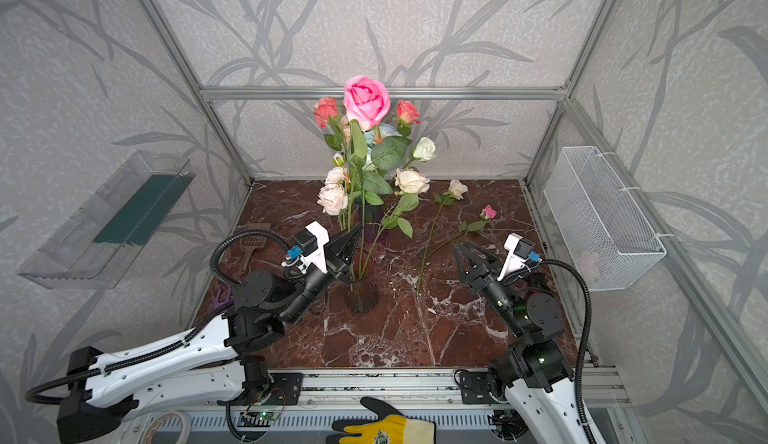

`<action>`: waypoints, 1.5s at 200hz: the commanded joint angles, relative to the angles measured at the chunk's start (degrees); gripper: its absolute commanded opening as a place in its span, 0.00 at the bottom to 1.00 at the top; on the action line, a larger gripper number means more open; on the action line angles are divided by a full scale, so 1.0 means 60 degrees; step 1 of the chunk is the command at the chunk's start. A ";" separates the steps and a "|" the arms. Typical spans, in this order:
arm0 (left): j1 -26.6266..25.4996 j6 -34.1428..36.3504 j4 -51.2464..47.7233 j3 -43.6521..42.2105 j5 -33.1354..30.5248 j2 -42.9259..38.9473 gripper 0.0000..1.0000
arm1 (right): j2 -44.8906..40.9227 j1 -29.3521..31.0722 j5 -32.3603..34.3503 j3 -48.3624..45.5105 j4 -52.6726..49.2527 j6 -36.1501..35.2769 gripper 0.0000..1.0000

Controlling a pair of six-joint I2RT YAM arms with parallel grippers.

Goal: Arrange the flowers into the vase
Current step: 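Lower the pink rose into the pink vase with left gripper while right gripper withdraws, then open the left gripper and draw it back from the vase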

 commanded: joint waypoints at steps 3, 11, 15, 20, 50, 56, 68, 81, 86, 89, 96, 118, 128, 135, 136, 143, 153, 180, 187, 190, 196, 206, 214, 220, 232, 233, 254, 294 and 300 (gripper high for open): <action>0.0695 0.0016 0.1308 0.0037 0.0091 -0.0110 0.00 | 0.0059 0.0049 0.0190 -0.0085 0.0109 -0.0078 0.51; 0.1003 -0.0339 0.1209 0.0104 0.0308 -0.0098 0.00 | 0.0077 0.0049 0.0188 -0.0066 0.0103 -0.0093 0.52; 0.1147 -0.0511 0.1115 0.0169 0.0423 -0.0085 0.00 | 0.0085 0.0049 0.0180 -0.0062 0.0091 -0.0099 0.51; 0.1315 -0.0686 0.0958 0.0266 0.0565 -0.0071 0.00 | 0.0092 0.0049 0.0166 -0.0052 0.0073 -0.0120 0.51; 0.1640 -0.0931 0.0573 0.0505 0.0920 0.0158 0.00 | 0.0111 0.0049 0.0173 -0.0119 0.0029 -0.0180 0.52; 0.1675 -0.1013 0.0424 0.0531 0.0953 0.0229 0.00 | 0.0128 0.0049 0.0173 -0.0153 0.0043 -0.0181 0.51; 0.1727 -0.1140 0.0470 0.0413 0.1003 0.0382 0.00 | 0.0172 0.0049 0.0173 -0.0221 0.0119 -0.0188 0.52; 0.1764 -0.1190 0.0669 0.0165 0.0975 0.0549 0.00 | 0.0245 0.0049 0.0148 -0.0281 0.0186 -0.0166 0.51; 0.1782 -0.1242 0.0707 0.0058 0.0954 0.0595 0.00 | 0.0264 0.0054 0.0133 -0.0294 0.0190 -0.0166 0.52; 0.1787 -0.1283 0.0745 -0.0009 0.0965 0.0626 0.00 | 0.0268 0.0049 0.0130 -0.0307 0.0190 -0.0163 0.52; 0.1810 -0.1343 0.0865 -0.0173 0.0965 0.0680 0.00 | 0.0266 0.0049 0.0107 -0.0318 0.0204 -0.0173 0.51; 0.1846 -0.1429 0.1204 -0.0674 0.1036 0.0822 0.00 | 0.0264 0.0045 0.0085 -0.0326 0.0099 -0.0257 0.51; 0.1853 -0.1465 0.1270 -0.0873 0.1010 0.0826 0.00 | 0.0251 0.0041 0.0085 -0.0311 0.0066 -0.0291 0.52; 0.1848 -0.1531 0.1292 -0.1006 0.0995 0.0826 0.00 | 0.0248 0.0049 0.0085 -0.0311 0.0031 -0.0325 0.52; 0.1851 -0.1543 0.1298 -0.1035 0.0988 0.0818 0.00 | 0.0251 0.0049 0.0085 -0.0311 0.0030 -0.0326 0.52; 0.1860 -0.1577 0.1377 -0.1180 0.0994 0.0811 0.00 | 0.0239 0.0049 0.0085 -0.0311 0.0007 -0.0338 0.51; 0.1870 -0.1660 0.1429 -0.1358 0.0929 0.0791 0.00 | 0.0231 0.0049 0.0089 -0.0312 -0.0024 -0.0349 0.52; 0.1862 -0.1761 0.1107 -0.1588 0.0916 0.0644 0.00 | 0.0264 0.0049 0.0115 -0.0311 -0.0062 -0.0342 0.52; 0.1866 -0.1825 0.1022 -0.1643 0.0873 0.0572 0.02 | 0.0275 0.0049 0.0115 -0.0315 -0.0075 -0.0342 0.51; 0.1862 -0.1849 0.1003 -0.1674 0.0854 0.0545 0.03 | 0.0282 0.0049 0.0127 -0.0315 -0.0087 -0.0342 0.52; 0.1862 -0.1871 0.0991 -0.1741 0.0824 0.0484 0.08 | 0.0282 0.0049 0.0142 -0.0325 -0.0111 -0.0328 0.52; 0.1857 -0.1891 0.0987 -0.1846 0.0820 0.0398 0.18 | 0.0296 0.0049 0.0158 -0.0338 -0.0123 -0.0305 0.52; 0.1864 -0.1931 0.0929 -0.1909 0.0775 0.0306 0.23 | 0.0305 0.0049 0.0159 -0.0340 -0.0123 -0.0298 0.52; 0.1865 -0.1949 0.0910 -0.1956 0.0752 0.0246 0.26 | 0.0308 0.0049 0.0159 -0.0340 -0.0122 -0.0292 0.52; 0.1870 -0.1982 0.0802 -0.2024 0.0709 0.0082 0.32 | 0.0324 0.0049 0.0144 -0.0318 -0.0153 -0.0284 0.52; 0.1870 -0.1988 0.0790 -0.2021 0.0706 0.0066 0.32 | 0.0325 0.0049 0.0144 -0.0315 -0.0165 -0.0291 0.52; 0.1866 -0.1918 0.0454 -0.1953 0.0747 -0.0131 0.33 | 0.0326 0.0049 0.0166 -0.0283 -0.0205 -0.0309 0.52; 0.1863 -0.2173 0.0076 -0.2046 0.0761 -0.0708 0.38 | 0.0354 0.0049 0.0173 -0.0269 -0.0223 -0.0313 0.52; 0.1870 -0.2195 -0.0028 -0.2061 0.0743 -0.0821 0.41 | 0.0377 0.0049 0.0173 -0.0267 -0.0234 -0.0313 0.52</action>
